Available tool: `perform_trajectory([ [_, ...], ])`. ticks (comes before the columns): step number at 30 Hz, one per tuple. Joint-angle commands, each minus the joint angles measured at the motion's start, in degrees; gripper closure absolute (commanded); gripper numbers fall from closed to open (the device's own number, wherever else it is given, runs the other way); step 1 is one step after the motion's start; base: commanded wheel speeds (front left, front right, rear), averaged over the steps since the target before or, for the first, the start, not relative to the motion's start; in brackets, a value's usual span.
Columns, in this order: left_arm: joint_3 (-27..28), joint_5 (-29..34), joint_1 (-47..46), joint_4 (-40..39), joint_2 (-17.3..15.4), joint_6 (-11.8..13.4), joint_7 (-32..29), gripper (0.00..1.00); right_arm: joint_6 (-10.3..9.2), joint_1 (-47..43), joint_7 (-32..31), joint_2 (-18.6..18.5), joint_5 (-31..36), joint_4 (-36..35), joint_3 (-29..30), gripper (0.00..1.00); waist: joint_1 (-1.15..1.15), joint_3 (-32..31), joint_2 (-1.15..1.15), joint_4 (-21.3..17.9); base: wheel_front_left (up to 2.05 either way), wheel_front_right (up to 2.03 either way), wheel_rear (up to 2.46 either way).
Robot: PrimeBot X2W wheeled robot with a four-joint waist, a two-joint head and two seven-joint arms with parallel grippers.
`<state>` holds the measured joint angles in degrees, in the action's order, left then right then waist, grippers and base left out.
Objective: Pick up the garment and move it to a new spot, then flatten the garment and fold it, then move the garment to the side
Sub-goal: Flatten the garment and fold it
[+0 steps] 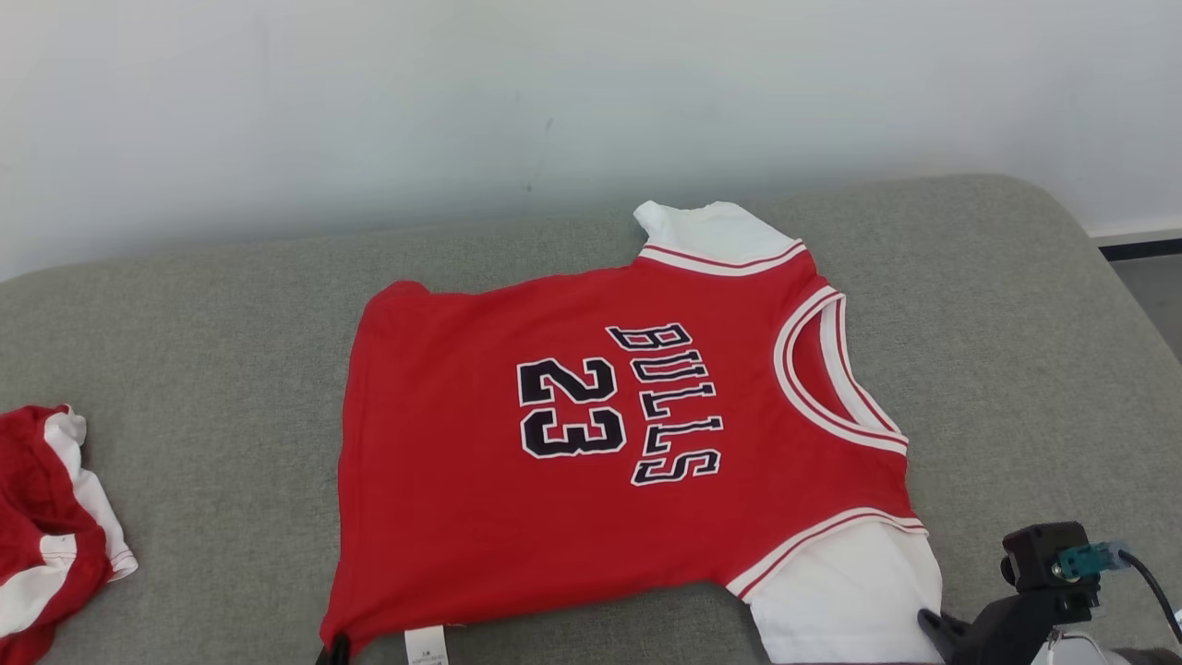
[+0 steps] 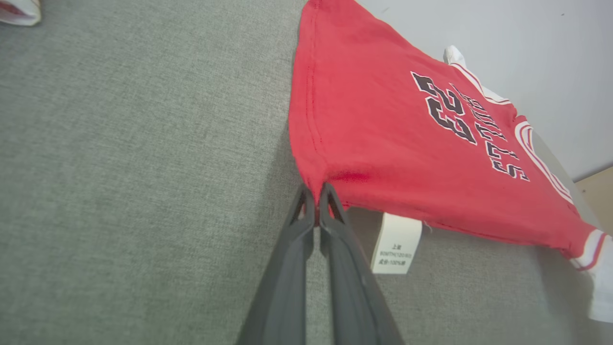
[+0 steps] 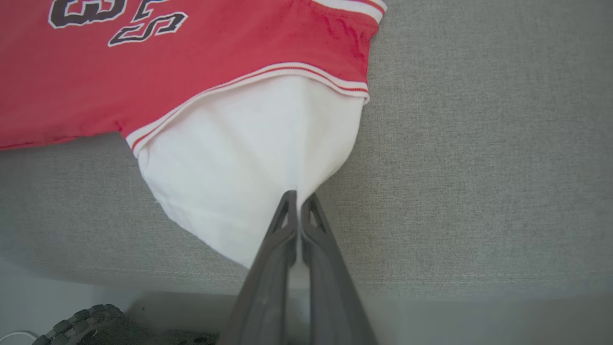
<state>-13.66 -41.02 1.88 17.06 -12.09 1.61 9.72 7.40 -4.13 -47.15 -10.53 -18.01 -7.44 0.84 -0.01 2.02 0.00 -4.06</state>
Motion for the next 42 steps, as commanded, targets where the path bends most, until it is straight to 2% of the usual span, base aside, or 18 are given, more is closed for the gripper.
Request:
perform_trajectory([
  [1, 0.03, 0.02, 1.09, -0.64, -0.56, 0.42, -0.28, 1.0, 0.15, -0.96, -0.41, 0.39, 0.26, -0.5, 0.46, 1.0, 0.01, -0.33, 0.0, -0.01, 0.0, 0.0, 0.0],
  [8, -0.85, 0.73, 3.75, -3.11, -1.14, 1.59, -1.36, 1.0, 0.15, -5.59, -6.41, 0.66, -0.65, -2.3, 0.78, 1.0, 0.01, -0.51, 0.0, 0.33, 0.0, 0.0, 0.0],
  [12, -0.56, 0.18, 4.45, -4.41, -1.32, 2.19, -1.86, 1.0, 0.15, -4.54, -6.04, 0.26, -0.74, -3.49, 0.45, 1.0, 0.01, -0.3, 0.0, 0.18, 0.0, 0.0, 0.0],
  [15, -0.51, -0.42, 3.99, -5.57, -1.51, 2.45, -2.95, 1.0, 0.15, -2.44, -4.27, 0.07, -1.29, -3.82, -0.12, 1.0, 0.01, 0.03, 0.0, 0.08, 0.0, 0.0, 0.0],
  [20, -0.12, -1.93, 0.99, -8.29, -1.01, 3.13, -5.2, 1.0, 0.15, 3.07, 0.09, -2.78, 0.04, -2.27, -2.56, 1.0, 0.01, 0.93, 0.0, 0.39, 0.0, 0.0, 0.0],
  [26, -1.34, -1.24, -4.51, -8.13, -1.07, 3.95, -8.77, 1.0, 0.15, 11.87, 4.37, -6.33, -0.38, 2.5, -5.93, 1.0, 0.01, 2.36, 0.0, 1.15, 0.0, 0.0, 0.0],
  [31, -2.5, 0.01, -9.62, -5.23, -0.76, 5.61, -11.65, 1.0, 0.15, 18.38, 8.7, -8.35, 0.28, 8.47, -8.64, 1.0, 0.01, 3.62, 0.0, 2.03, 0.0, 0.0, 0.0],
  [35, -2.72, 0.78, -12.99, -3.0, -0.37, 6.72, -12.2, 1.0, 0.15, 22.44, 12.62, -8.77, 1.02, 12.09, -10.08, 1.0, 0.01, 4.62, 0.0, 2.58, 0.0, 0.0, 0.0],
  [42, -2.79, 1.56, -17.73, -0.14, -0.47, 7.2, -11.8, 1.0, 0.15, 27.74, 16.83, -8.29, 1.87, 17.25, -11.58, 1.0, 0.01, 6.27, 0.0, 2.79, 0.0, 0.0, 0.0],
])
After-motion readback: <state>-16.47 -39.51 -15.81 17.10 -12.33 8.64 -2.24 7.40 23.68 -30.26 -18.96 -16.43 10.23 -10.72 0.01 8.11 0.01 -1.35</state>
